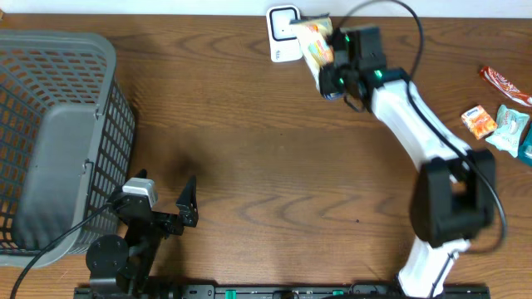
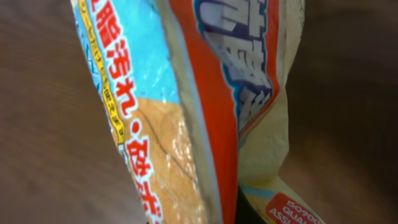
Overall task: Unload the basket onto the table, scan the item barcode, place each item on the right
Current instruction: 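Hold the snack bag in front of the scanner face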
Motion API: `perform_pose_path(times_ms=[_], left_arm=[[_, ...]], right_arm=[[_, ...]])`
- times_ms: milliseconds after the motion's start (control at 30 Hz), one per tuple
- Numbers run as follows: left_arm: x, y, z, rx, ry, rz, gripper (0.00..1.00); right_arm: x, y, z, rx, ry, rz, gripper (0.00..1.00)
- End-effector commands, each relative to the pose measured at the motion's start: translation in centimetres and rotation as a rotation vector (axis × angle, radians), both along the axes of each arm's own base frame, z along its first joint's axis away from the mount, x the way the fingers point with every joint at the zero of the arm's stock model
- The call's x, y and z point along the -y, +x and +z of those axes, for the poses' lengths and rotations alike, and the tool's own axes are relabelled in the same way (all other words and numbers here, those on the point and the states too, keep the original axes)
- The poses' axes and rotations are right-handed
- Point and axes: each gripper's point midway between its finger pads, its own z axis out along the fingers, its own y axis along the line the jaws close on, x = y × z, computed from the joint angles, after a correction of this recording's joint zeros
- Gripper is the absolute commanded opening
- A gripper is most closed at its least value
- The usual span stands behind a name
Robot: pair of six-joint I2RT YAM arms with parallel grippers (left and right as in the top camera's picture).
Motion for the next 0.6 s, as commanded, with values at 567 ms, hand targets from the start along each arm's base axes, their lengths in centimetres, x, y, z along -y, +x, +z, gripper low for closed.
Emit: perform_pose_path(times_ms=[567], left_arm=[[0.3,-0.1,0.1,0.006,0.01,-0.021,0.98]], right_arm=[[0.3,7.0,0.6,0.058,-0.378,-0.122,0.01]])
